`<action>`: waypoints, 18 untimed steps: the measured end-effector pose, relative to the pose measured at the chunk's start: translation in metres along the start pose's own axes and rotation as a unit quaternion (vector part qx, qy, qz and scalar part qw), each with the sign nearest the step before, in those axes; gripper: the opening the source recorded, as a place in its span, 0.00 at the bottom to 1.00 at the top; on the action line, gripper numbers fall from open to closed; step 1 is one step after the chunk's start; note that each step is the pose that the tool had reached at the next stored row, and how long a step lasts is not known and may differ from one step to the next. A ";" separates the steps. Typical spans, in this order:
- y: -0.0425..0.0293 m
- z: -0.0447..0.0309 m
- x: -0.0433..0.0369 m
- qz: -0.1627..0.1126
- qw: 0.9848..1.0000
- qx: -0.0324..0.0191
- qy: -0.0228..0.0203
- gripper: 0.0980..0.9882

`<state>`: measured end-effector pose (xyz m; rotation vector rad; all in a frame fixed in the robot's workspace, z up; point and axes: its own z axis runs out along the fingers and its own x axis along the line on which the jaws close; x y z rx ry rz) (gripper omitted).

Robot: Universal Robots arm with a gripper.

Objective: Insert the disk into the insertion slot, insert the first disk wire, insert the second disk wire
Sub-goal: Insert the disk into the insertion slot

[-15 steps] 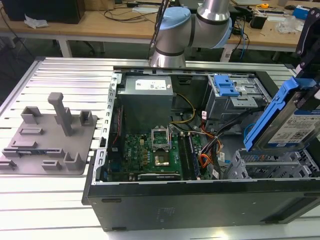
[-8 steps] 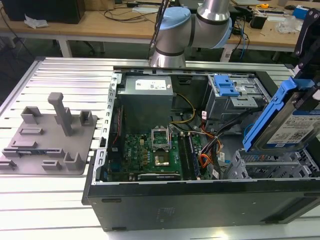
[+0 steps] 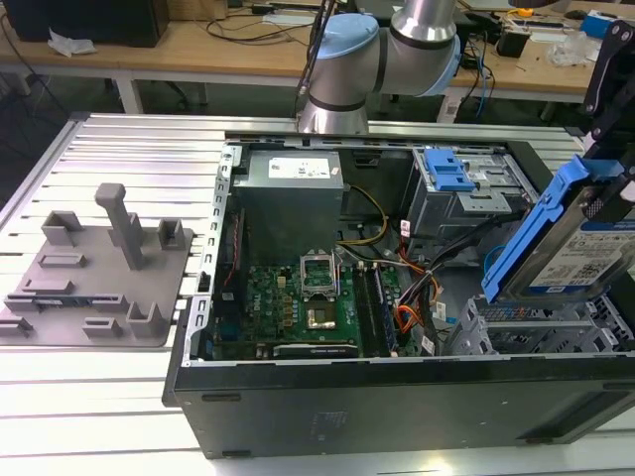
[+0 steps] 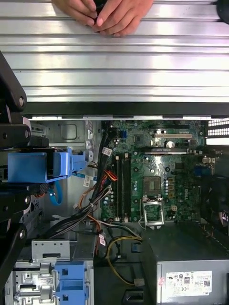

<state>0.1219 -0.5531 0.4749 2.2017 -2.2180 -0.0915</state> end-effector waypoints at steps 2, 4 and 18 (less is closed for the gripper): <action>-0.0003 0.0007 0.0000 0.000 1.000 0.000 0.000 0.30; -0.0004 0.0016 0.0003 0.000 1.000 0.000 0.000 0.30; -0.0018 0.0108 0.0021 0.000 1.000 0.000 0.000 0.30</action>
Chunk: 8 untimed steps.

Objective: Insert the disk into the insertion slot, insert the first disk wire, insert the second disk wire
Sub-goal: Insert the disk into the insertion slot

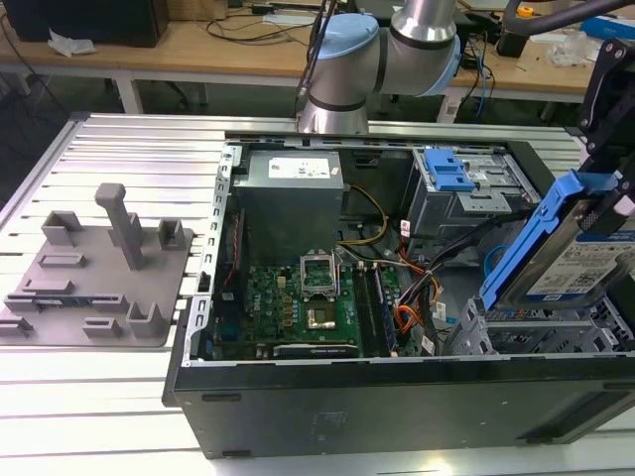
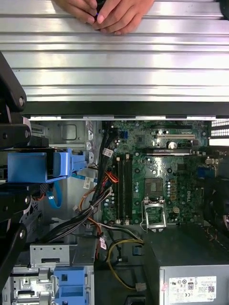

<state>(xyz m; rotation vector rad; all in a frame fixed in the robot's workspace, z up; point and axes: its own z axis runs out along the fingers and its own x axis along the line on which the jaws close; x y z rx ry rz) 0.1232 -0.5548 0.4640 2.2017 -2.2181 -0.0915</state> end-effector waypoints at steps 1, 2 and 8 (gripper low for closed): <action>0.0000 0.0007 0.0001 0.000 1.000 0.000 0.000 0.30; -0.0001 0.0011 0.0003 0.000 1.000 0.000 0.000 0.30; -0.0003 0.0052 0.0008 0.000 1.000 0.000 0.000 0.30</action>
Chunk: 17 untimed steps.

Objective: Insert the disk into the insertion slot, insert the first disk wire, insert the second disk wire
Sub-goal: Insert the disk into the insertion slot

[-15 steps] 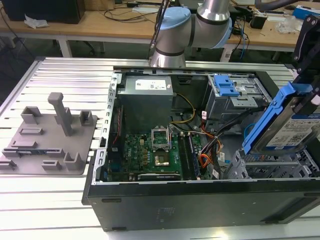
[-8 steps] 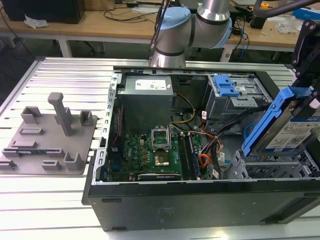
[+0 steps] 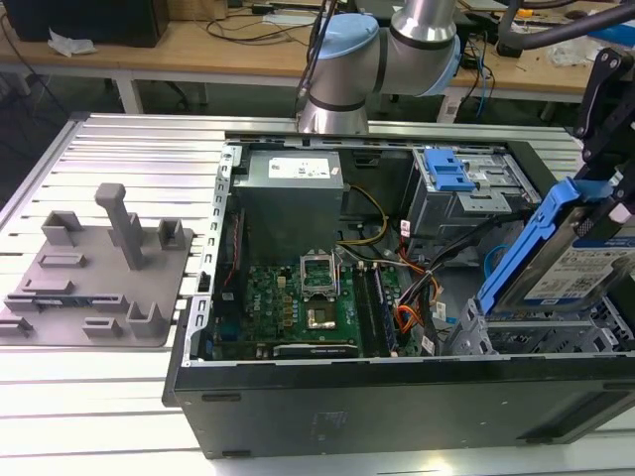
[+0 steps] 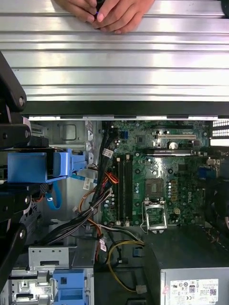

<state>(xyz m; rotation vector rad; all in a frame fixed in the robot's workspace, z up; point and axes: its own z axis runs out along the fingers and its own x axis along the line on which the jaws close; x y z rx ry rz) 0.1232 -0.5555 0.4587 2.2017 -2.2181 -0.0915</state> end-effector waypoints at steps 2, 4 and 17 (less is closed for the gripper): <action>-0.0001 0.0015 0.0002 0.000 1.000 0.000 0.000 0.30; -0.0002 0.0042 0.0004 0.000 1.000 0.000 0.000 0.30; -0.0018 0.0318 0.0024 0.000 1.000 -0.001 0.000 0.30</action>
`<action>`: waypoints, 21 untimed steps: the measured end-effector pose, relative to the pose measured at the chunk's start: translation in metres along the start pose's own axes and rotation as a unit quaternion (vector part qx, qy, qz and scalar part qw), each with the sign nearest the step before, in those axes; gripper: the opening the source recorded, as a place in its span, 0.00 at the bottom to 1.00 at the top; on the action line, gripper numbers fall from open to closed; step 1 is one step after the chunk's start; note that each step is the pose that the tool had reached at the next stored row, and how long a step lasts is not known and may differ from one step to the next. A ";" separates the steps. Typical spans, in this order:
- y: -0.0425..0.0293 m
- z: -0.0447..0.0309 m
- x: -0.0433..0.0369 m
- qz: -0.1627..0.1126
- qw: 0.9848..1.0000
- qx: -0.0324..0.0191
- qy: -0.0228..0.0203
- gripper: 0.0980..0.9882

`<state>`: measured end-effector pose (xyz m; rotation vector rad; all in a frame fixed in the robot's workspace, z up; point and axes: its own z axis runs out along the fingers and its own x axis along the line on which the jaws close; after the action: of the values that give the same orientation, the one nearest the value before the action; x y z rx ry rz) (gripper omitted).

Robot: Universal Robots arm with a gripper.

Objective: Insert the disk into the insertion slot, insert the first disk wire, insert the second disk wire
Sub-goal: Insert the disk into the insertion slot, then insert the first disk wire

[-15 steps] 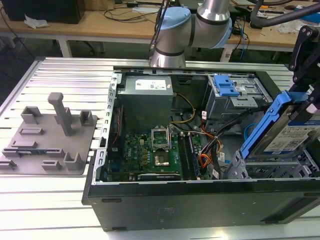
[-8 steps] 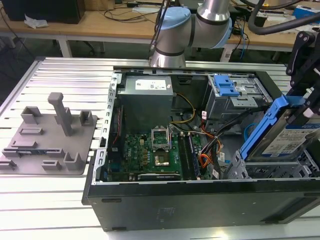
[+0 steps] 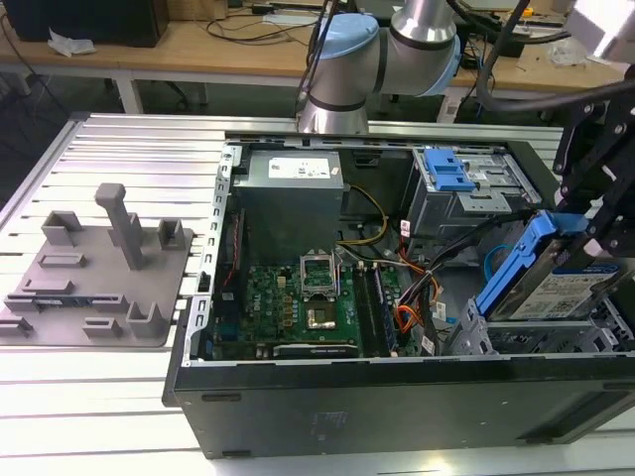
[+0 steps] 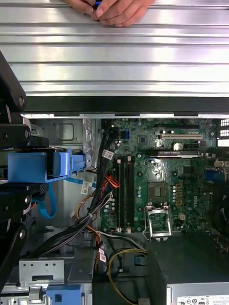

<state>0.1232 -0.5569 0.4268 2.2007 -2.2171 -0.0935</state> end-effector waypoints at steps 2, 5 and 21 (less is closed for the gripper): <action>-0.0002 0.0040 0.0003 0.000 1.000 0.000 0.000 0.30; -0.0007 0.0129 0.0011 0.000 1.000 0.000 0.000 0.31; -0.0008 0.0147 0.0012 0.000 1.000 0.000 0.000 0.59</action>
<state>0.1232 -0.5577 0.4120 2.2005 -2.2169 -0.0931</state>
